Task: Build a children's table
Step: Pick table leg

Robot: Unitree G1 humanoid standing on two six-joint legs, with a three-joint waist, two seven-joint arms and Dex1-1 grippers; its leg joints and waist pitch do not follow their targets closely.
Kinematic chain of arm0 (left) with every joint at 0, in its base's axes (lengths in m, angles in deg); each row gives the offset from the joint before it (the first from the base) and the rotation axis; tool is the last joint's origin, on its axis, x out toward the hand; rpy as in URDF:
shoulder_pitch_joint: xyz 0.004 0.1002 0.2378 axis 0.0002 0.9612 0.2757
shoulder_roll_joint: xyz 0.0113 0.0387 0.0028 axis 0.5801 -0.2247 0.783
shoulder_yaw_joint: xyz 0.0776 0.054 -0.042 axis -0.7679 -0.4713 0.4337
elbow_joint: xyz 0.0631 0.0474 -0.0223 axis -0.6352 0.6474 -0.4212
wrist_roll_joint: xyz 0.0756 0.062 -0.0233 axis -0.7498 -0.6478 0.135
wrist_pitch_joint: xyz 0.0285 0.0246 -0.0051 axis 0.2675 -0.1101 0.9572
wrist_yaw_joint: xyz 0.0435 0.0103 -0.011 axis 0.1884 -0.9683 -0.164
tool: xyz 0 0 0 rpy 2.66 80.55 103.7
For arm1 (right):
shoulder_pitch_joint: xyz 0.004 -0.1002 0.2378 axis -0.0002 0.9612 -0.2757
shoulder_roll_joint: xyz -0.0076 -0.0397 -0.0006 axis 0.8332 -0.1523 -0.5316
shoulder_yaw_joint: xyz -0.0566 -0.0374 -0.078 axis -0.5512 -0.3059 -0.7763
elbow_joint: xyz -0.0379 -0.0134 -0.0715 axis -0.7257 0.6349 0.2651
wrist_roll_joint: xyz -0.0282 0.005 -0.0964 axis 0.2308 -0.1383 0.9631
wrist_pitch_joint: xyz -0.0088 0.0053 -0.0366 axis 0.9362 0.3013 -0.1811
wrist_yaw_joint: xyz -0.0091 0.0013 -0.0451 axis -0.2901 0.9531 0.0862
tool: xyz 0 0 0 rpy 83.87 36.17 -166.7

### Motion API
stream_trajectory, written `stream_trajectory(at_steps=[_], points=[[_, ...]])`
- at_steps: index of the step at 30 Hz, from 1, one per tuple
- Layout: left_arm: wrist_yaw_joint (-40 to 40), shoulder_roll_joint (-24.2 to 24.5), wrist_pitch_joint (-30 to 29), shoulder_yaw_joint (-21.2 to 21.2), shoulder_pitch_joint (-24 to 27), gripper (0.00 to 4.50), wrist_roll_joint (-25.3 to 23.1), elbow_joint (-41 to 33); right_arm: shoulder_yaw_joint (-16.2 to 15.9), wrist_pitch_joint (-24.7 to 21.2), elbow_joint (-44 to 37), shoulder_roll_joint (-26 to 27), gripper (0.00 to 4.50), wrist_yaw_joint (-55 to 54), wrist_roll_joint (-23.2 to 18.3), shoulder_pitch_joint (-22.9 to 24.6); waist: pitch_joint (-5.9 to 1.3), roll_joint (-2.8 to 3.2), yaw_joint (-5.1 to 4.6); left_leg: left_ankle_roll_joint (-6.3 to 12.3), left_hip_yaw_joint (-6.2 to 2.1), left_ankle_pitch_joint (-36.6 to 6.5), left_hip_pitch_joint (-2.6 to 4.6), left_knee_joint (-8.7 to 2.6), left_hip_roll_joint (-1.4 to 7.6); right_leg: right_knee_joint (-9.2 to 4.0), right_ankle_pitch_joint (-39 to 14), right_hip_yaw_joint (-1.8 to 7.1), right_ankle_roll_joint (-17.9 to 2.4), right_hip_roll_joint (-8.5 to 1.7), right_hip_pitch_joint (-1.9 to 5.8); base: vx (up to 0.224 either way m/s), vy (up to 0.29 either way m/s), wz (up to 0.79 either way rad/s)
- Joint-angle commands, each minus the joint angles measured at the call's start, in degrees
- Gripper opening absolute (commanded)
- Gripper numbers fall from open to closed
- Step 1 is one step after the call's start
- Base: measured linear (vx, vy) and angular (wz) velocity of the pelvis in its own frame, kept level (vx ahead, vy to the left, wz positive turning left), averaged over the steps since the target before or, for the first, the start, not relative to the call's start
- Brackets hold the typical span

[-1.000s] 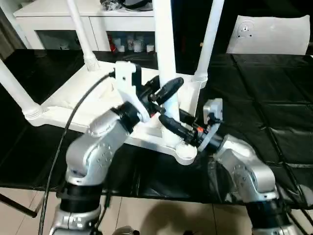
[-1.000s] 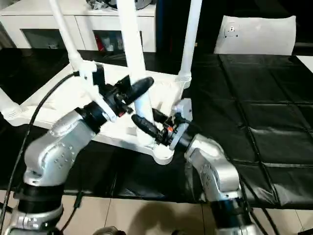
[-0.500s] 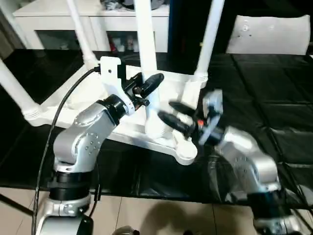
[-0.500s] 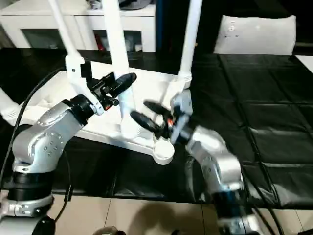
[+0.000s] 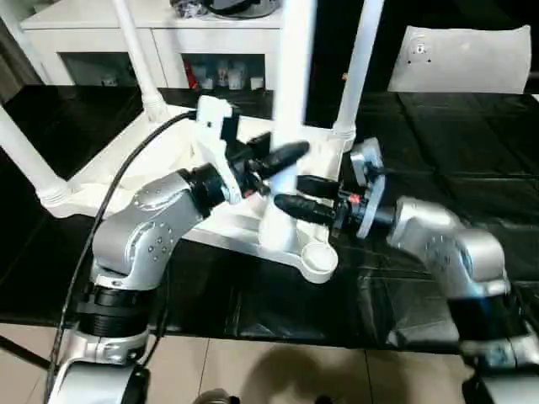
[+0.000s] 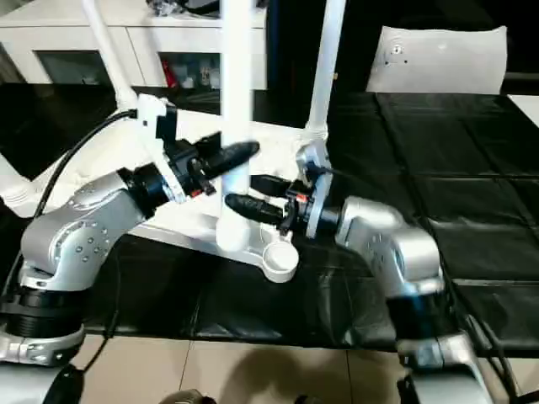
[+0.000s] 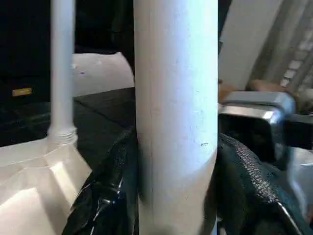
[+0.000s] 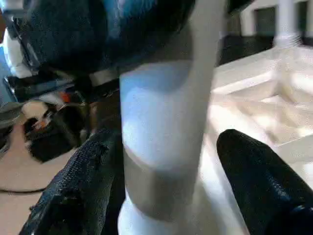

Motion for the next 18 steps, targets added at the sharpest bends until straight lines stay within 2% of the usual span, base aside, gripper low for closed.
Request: stream_trajectory(at_steps=[1, 6, 8, 11, 12, 14, 18], points=[[0.98, 0.43, 0.07, 0.13, -0.58, 1.86, 0.34, -1.24, -1.3, -1.21, -0.03, -0.86, 3.47, 2.14, -0.09, -0.81, -4.49, -1.22, 0.28, 3.54, -1.46, -4.57, 0.18, -3.79, 3.47, -3.69, -17.62, 4.12, -5.2, -4.58, 3.7, 0.0, 0.0, 0.0], [2.62, 1.09, 0.0, -0.38, -0.92, 1.86, 0.71, -1.48, -3.12, -0.88, 1.31, -1.87, 3.47, 4.01, 1.29, -1.64, -4.58, -1.14, 0.36, 3.61, -1.49, -4.09, 0.13, -3.74, 3.48, -3.56, -17.02, 4.08, -5.52, -4.58, 3.7, 0.0, 0.0, 0.0], [2.95, 1.25, 0.06, -0.63, -1.02, 1.86, 0.76, -1.6, -3.26, -0.82, 1.81, -1.9, 3.47, 4.56, 1.7, -1.87, -4.55, -1.32, 0.4, 3.48, -1.43, -4.29, 0.18, -3.74, 3.49, -3.65, -17.49, 4.13, -5.49, -4.63, 3.68, 0.0, 0.0, 0.0], [3.58, 1.24, -0.11, -0.86, -1.14, 1.86, 0.92, -1.73, -3.59, -0.97, 2.31, -1.81, 3.47, 5.08, 1.78, -2.21, -4.56, -1.18, 0.46, 3.49, -1.46, -4.25, 0.21, -3.73, 3.52, -3.65, -17.57, 4.09, -5.57, -4.6, 3.64, 0.0, 0.0, 0.0], [3.7, 1.23, -0.14, -0.89, -1.14, 1.86, 0.91, -1.76, -3.67, -1.01, 2.35, -1.81, 3.29, 5.25, 1.78, -2.23, -4.57, -1.23, 0.46, 3.49, -1.44, -4.22, 0.17, -3.71, 3.48, -3.63, -17.44, 4.11, -5.56, -4.57, 3.67, 0.0, 0.0, 0.0], [4.08, 1.12, -0.33, -0.98, -1.19, 1.86, 1.06, -1.9, -3.87, -0.98, 2.5, -1.66, 3.29, 5.63, 1.75, -2.29, -4.62, -1.24, 0.55, 3.57, -1.46, -4.05, 0.18, -3.71, 3.53, -3.57, -17.09, 4.11, -5.68, -4.63, 3.71, 0.0, 0.0, 0.0], [4.42, 0.91, -0.57, -1.04, -1.23, 1.86, 1.35, -2.17, -3.96, -0.83, 2.71, -1.37, 2.79, 6.39, 1.71, -2.28, -4.63, -1.24, 0.66, 3.65, -1.44, -3.92, 0.13, -3.68, 3.52, -3.48, -16.89, 4.12, -5.79, -4.61, 3.73, 0.0, 0.0, 0.0]])
